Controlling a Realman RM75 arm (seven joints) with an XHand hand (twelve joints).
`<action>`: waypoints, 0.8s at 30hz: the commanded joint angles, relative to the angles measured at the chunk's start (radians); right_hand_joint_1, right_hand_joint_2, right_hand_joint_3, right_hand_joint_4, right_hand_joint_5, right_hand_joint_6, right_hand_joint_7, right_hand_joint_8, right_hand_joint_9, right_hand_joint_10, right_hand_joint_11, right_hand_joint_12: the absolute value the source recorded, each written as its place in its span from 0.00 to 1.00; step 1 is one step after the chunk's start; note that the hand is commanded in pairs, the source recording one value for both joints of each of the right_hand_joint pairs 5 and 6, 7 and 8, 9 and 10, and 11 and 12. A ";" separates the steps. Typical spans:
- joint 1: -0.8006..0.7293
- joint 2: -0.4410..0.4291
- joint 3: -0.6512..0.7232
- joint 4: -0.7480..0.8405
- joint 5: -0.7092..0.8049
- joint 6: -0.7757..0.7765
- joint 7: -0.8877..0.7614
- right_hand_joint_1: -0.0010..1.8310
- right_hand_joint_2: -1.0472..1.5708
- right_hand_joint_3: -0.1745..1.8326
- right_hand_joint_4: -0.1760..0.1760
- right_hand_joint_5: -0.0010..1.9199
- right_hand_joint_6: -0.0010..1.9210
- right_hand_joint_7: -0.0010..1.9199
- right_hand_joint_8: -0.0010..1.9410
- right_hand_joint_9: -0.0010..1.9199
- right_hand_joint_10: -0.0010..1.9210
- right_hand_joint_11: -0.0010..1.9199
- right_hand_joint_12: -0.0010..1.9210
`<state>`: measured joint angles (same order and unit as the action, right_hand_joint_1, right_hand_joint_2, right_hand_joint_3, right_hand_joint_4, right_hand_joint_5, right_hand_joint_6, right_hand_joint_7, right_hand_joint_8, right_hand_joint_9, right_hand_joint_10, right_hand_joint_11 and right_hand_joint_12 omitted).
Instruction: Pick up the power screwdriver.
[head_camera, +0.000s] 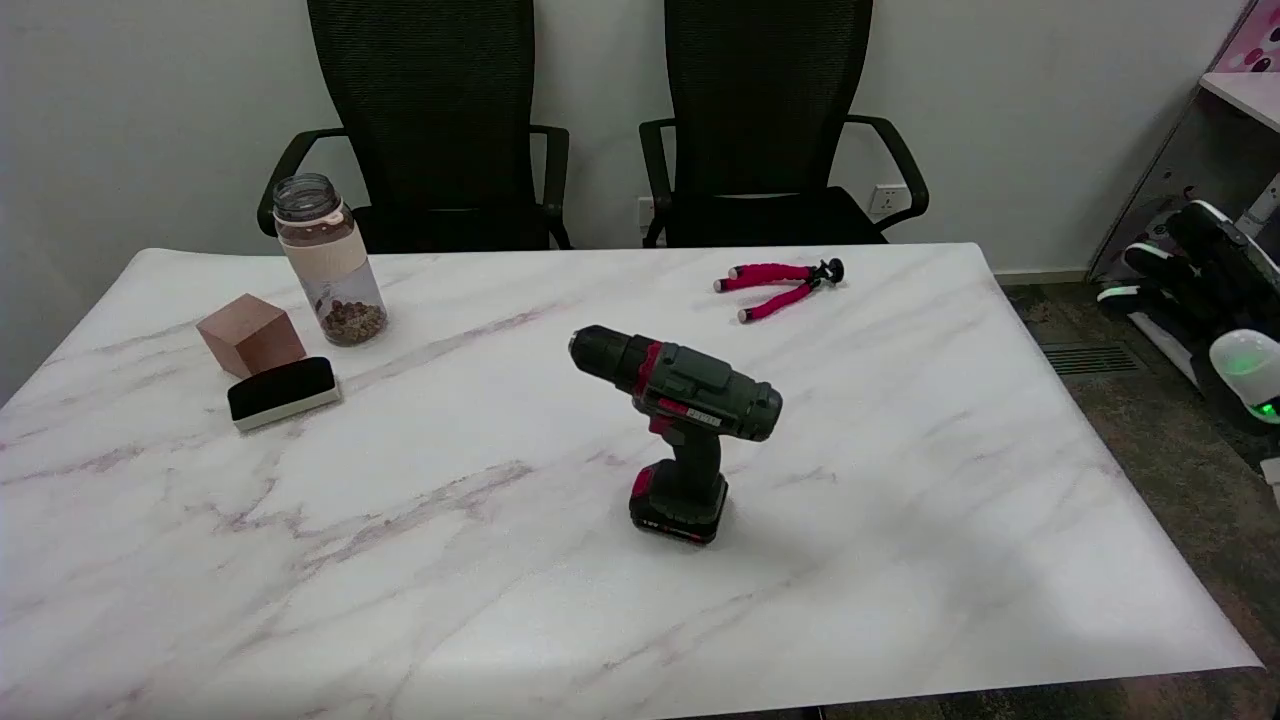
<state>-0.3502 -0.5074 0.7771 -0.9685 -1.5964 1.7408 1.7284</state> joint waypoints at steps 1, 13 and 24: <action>-0.101 -0.019 -0.024 0.009 -0.089 0.067 0.046 0.51 0.45 0.39 0.01 0.13 0.13 0.13 0.13 0.27 0.27 0.43 0.43; -0.013 -0.009 -0.012 -0.038 -0.241 -0.205 0.000 0.51 0.41 0.43 0.04 0.13 0.13 0.13 0.13 0.26 0.26 0.42 0.42; 0.062 -0.098 -0.022 -0.064 -0.313 -0.240 -0.026 0.53 0.38 0.42 0.18 0.14 0.14 0.14 0.14 0.24 0.24 0.37 0.37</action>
<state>-0.3775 -0.5254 0.7620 -0.9972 -1.7758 1.6235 1.7355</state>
